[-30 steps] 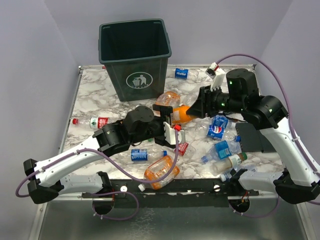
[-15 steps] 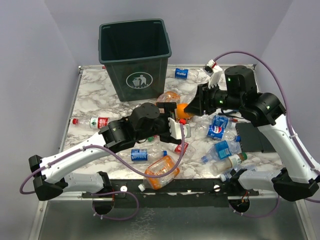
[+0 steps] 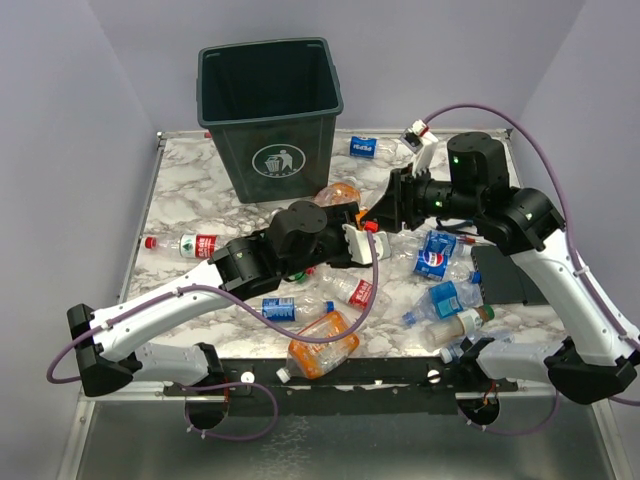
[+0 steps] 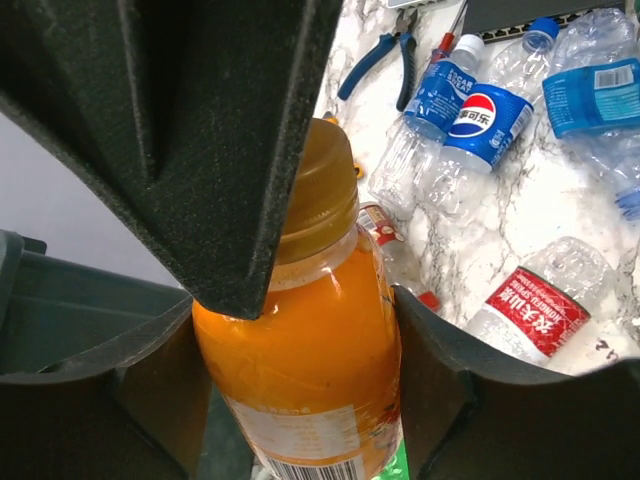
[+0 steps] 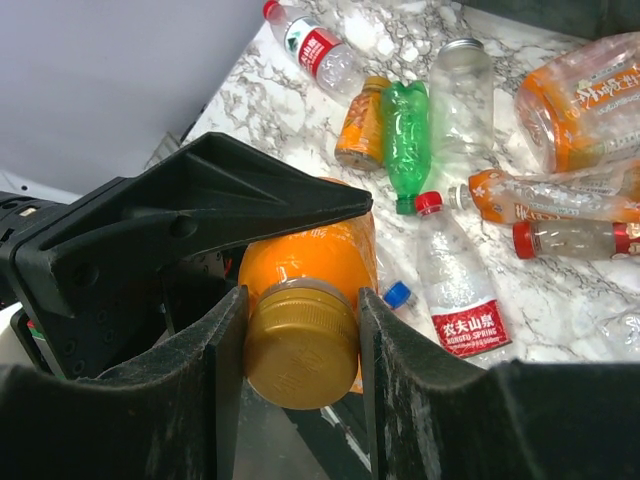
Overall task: Put the plastic bottles in the bin
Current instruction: Pick up the plastic bottle at the center of the board.
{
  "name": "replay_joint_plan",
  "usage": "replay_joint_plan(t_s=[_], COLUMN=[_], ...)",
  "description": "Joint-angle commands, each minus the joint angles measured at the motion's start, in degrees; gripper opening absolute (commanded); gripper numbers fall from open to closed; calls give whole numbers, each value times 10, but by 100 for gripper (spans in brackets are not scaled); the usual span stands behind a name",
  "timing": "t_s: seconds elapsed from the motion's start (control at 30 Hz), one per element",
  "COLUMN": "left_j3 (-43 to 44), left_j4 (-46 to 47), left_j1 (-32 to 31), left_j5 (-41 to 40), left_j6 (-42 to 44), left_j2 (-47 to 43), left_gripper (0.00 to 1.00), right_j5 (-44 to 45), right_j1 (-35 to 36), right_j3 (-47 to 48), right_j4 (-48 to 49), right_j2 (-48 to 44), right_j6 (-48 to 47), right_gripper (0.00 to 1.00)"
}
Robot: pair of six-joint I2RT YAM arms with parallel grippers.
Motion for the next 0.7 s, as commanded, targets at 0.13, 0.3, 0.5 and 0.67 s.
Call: replay_joint_plan(t_s=[0.13, 0.3, 0.5, 0.67], left_j3=[-9, -39, -20, 133], left_j4=[44, 159, 347, 315], left_j1=[-2, -2, 29, 202], left_j5=[-29, -121, -276, -219], left_j6=[-2, 8, 2, -210], left_j2=[-20, -40, -11, 83], left_gripper=[46, 53, 56, 49], right_j5=[-15, 88, 281, 377], right_j1=[4, 3, 4, 4], right_j3=[11, 27, -118, -259], right_j4=[35, 33, 165, 228], right_j2=[-27, -74, -227, -319], right_j6=[2, -8, -6, 5], right_gripper=[63, 100, 100, 100])
